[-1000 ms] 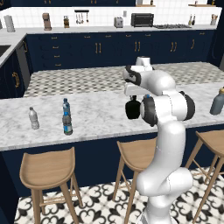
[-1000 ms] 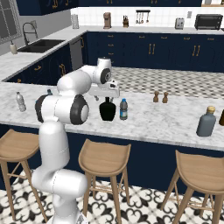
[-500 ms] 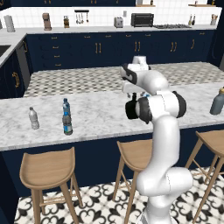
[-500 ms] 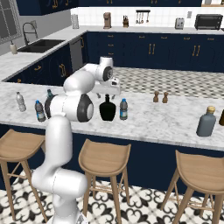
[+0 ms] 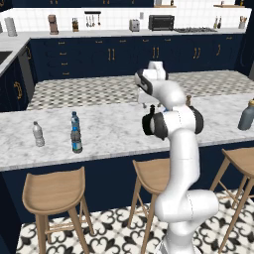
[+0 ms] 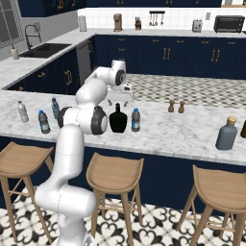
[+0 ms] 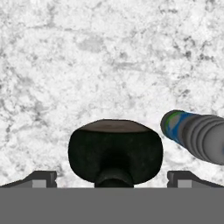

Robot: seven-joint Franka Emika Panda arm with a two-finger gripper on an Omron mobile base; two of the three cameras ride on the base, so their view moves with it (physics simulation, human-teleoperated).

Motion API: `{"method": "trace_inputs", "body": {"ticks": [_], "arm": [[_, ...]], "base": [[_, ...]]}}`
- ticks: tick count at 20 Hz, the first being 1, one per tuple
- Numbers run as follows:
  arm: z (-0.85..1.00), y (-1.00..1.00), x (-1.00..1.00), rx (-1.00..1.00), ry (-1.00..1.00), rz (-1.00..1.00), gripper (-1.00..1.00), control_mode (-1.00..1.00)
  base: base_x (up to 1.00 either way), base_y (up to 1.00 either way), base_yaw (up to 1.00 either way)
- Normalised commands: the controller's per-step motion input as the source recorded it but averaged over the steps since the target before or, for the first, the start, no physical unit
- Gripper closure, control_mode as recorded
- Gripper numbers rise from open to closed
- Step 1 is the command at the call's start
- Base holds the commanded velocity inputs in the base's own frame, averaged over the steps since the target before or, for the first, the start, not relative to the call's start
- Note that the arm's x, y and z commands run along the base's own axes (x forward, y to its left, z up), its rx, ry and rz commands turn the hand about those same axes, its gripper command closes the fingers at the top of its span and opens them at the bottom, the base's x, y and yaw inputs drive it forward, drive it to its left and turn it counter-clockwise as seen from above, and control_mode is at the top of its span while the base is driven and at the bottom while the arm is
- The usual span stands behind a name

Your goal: Move the plastic bottles in the middle to the plastics group, and the glass bottles in the middle to the glass group.

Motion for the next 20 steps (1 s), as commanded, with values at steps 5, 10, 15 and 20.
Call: {"method": "trace_inputs", "body": {"ticks": [5,10,15,20], "arm": [[-0.01,0.00,-0.08,0.00,0.02,0.00,-1.00,-1.00],[-0.11,0.00,-0.30,0.00,0.00,0.00,-1.00,-1.00],[-0.28,0.00,-0.38,0.00,0.00,0.00,-1.00,-1.00],[-0.06,0.00,0.04,0.00,0.00,0.00,-1.00,-1.00]], "base": [[0.00,0.00,0.00],[0.00,0.00,0.00],[0.00,0.00,0.00],[0.00,0.00,0.00]]}}
